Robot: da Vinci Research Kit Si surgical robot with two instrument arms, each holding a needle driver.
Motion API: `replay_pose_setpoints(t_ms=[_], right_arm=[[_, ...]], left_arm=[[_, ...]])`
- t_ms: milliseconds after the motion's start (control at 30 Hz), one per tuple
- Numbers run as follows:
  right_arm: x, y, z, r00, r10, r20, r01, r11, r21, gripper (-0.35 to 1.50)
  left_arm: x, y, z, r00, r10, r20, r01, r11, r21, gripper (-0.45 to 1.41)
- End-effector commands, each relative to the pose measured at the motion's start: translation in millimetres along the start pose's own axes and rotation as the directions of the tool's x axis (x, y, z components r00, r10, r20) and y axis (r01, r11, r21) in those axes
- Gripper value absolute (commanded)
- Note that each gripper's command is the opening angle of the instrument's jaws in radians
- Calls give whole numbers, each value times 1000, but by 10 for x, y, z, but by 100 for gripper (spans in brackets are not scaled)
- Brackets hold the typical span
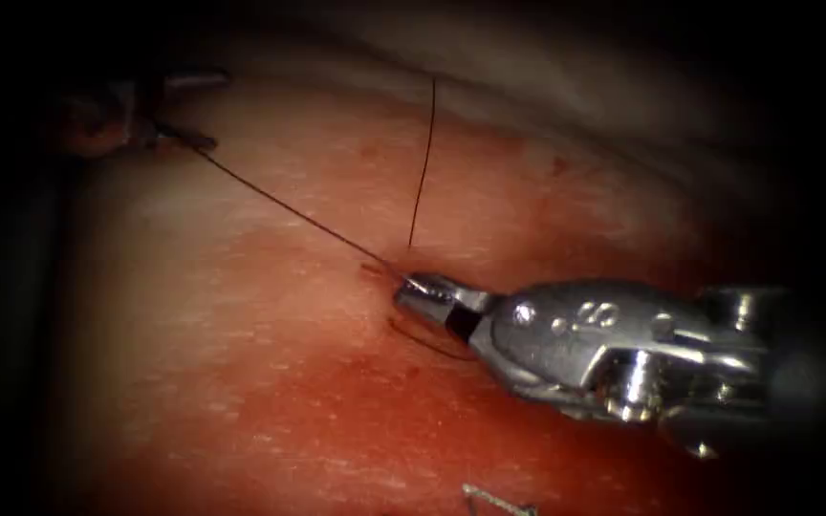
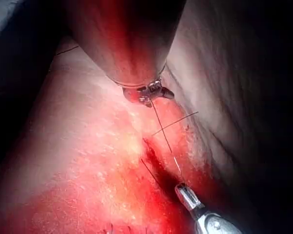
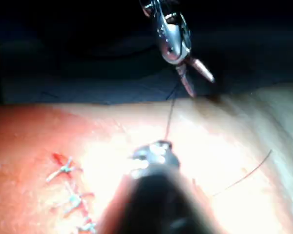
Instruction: Wound Closure
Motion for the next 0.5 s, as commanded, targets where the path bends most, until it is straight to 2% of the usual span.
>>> replay_pose_setpoints(t_ms=[33, 267, 400, 500], right_arm=[[2, -2, 8, 1000, -1, -2, 1, 1000, 1, -35], [1, 0, 7, 1000, -2, -2, 2, 1000, 1, -35], [1, 0, 8, 1000, -2, -2, 2, 1000, 1, -35], [1, -1, 8, 1000, -2, -2, 2, 1000, 0, -35]], left_arm=[[6, 7, 5, 1000, -4, -26, 4, 1000, -7, 78], [28, 7, -9, 992, -41, -121, 37, 999, -39, 78], [23, 7, -17, 983, -75, -167, 66, 996, -57, 78], [14, 4, -16, 985, -69, -161, 61, 997, -51, 77]])
